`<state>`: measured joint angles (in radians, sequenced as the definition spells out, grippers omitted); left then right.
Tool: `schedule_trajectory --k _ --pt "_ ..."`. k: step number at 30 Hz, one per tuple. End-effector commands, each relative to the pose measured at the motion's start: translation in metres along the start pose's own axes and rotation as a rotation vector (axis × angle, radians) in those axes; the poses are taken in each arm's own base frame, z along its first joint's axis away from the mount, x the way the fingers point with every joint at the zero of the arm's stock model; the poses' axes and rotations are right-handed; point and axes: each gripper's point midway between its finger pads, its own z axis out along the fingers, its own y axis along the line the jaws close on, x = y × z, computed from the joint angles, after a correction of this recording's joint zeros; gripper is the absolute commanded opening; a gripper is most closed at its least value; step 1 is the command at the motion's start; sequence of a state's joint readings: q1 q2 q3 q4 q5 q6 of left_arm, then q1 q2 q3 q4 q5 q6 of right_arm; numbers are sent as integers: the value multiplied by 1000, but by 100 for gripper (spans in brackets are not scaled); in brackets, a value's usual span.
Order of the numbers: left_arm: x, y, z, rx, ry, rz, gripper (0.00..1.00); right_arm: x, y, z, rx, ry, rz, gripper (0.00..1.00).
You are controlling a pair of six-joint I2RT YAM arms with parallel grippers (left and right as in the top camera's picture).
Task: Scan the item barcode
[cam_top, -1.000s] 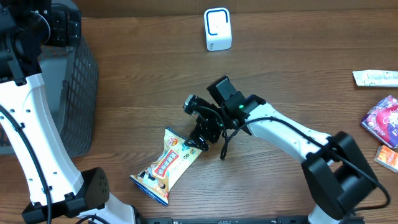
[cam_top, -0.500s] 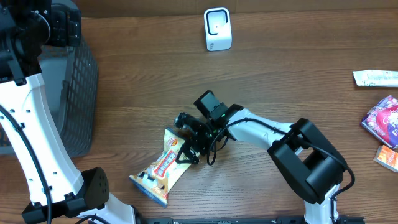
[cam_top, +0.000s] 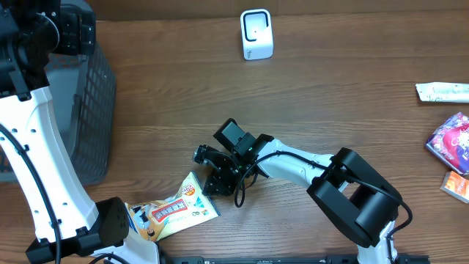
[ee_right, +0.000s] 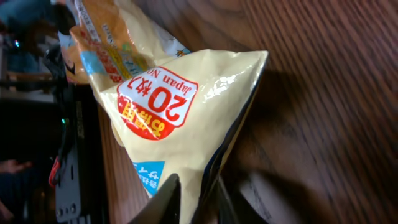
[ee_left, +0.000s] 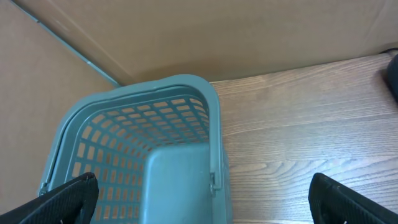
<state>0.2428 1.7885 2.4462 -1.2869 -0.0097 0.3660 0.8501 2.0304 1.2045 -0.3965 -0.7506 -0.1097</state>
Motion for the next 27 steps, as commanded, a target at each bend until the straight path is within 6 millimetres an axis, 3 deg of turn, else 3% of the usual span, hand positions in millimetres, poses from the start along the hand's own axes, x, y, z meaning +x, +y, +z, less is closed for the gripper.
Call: schedule_trajectory --k 1,5,8,9,11,12,15,18,24,27 --pt "2 0 7 9 8 -18 100 -4 -21 -2 92 -23 101 53" --pt "2 0 7 9 8 -18 100 -2 -22 -8 115 2 171 65" --pt "2 0 7 9 8 -18 100 -6 -27 -23 211 23 188 66" --pt "2 0 7 9 8 -18 100 -8 -27 -29 251 22 184 61" --pt "2 0 7 9 8 -18 100 -19 -25 -45 313 -4 188 17" --pt "2 0 7 9 8 -18 100 -24 -20 -51 314 -21 185 4" --pt "2 0 7 9 8 -18 100 -38 6 -62 235 -69 165 4" --pt "2 0 7 9 8 -18 100 -43 34 -57 83 -72 142 4" --pt "2 0 7 9 8 -18 100 -48 79 -27 -103 -105 118 4" --pt "2 0 7 9 8 -18 100 -42 90 -11 -131 -95 138 4"
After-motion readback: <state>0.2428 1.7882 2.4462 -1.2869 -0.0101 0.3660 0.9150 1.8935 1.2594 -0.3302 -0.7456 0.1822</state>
